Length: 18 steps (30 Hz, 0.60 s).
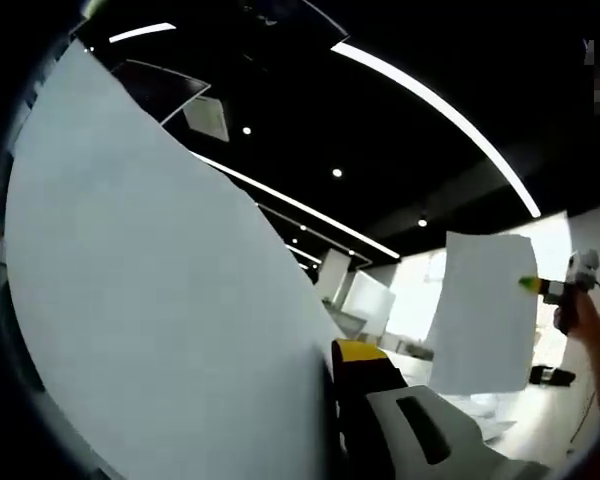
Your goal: Organize the stack of printing papers by aligning and flattening the scattered papers on the table
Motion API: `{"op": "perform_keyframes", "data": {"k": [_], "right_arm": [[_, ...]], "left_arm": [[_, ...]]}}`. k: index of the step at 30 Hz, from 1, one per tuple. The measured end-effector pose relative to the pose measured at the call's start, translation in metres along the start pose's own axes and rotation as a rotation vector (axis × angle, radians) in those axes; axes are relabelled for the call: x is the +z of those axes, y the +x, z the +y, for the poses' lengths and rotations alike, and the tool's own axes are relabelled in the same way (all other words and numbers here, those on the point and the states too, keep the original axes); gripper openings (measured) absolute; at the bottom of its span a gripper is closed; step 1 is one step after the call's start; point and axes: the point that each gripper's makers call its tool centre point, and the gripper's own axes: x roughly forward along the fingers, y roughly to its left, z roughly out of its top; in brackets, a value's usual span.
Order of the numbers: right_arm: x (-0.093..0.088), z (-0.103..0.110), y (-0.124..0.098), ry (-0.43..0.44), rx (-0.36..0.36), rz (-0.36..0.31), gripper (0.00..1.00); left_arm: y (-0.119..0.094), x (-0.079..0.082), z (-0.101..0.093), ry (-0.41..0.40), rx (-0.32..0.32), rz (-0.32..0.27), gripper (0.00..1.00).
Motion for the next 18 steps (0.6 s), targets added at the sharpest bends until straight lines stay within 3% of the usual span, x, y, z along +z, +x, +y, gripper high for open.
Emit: {"op": "perform_keyframes", "data": {"k": [18], "right_arm": [[0.015, 0.006, -0.007, -0.028, 0.017, -0.021, 0.00]], "left_arm": [[0.000, 0.000, -0.001, 0.001, 0.000, 0.001, 0.11]]}}
